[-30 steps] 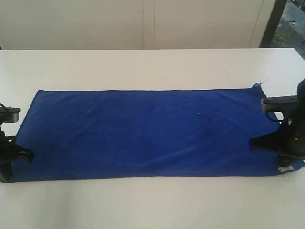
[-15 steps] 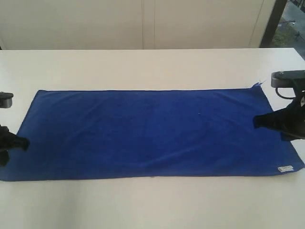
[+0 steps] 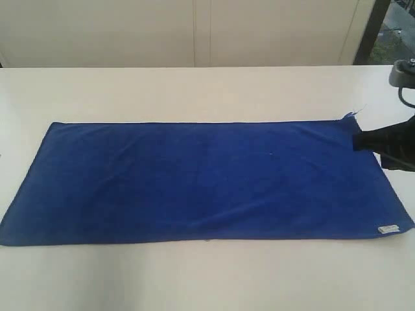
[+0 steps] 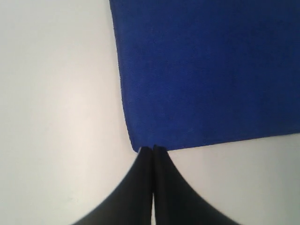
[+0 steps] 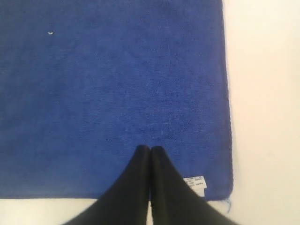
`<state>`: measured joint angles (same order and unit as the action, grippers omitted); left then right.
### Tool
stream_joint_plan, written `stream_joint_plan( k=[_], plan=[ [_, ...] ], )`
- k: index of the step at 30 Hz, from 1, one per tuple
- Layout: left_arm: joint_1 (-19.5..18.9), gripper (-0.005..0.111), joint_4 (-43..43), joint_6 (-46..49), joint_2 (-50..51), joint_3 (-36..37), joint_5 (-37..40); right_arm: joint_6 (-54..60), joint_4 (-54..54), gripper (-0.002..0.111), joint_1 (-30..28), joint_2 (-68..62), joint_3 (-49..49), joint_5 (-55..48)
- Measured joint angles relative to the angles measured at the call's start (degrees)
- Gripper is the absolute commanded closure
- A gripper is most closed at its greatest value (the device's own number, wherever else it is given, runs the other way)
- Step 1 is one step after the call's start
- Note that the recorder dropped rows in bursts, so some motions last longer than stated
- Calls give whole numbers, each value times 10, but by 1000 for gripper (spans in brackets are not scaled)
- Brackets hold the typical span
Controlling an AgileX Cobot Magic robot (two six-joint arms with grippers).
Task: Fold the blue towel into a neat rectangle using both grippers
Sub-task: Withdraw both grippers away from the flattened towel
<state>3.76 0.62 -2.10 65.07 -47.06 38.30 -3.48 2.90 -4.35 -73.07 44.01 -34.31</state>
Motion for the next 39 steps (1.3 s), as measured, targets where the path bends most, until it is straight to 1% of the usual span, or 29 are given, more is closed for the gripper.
stream_joint_plan(
  k=[7, 14, 23, 27, 32, 39],
  plan=[
    [0, 107, -6, -30, -133, 0, 50, 0, 2, 108, 0, 136, -51, -13],
    [0, 107, -12, -33, -257, 0, 88, 0, 2, 108, 0, 291, -78, -19],
    [0, 107, -12, -33, -392, 0, 121, 1, 2, 108, 0, 439, -116, -48],
    [0, 107, -12, -32, -437, 3, 121, 11, 2, 108, 0, 472, -131, -49],
    [0, 107, -6, -22, -466, 40, 117, 15, 2, 108, 0, 483, -155, -42],
    [0, 107, -6, -21, -469, 115, 50, 16, 2, 108, 0, 483, -177, -2]
  ],
)
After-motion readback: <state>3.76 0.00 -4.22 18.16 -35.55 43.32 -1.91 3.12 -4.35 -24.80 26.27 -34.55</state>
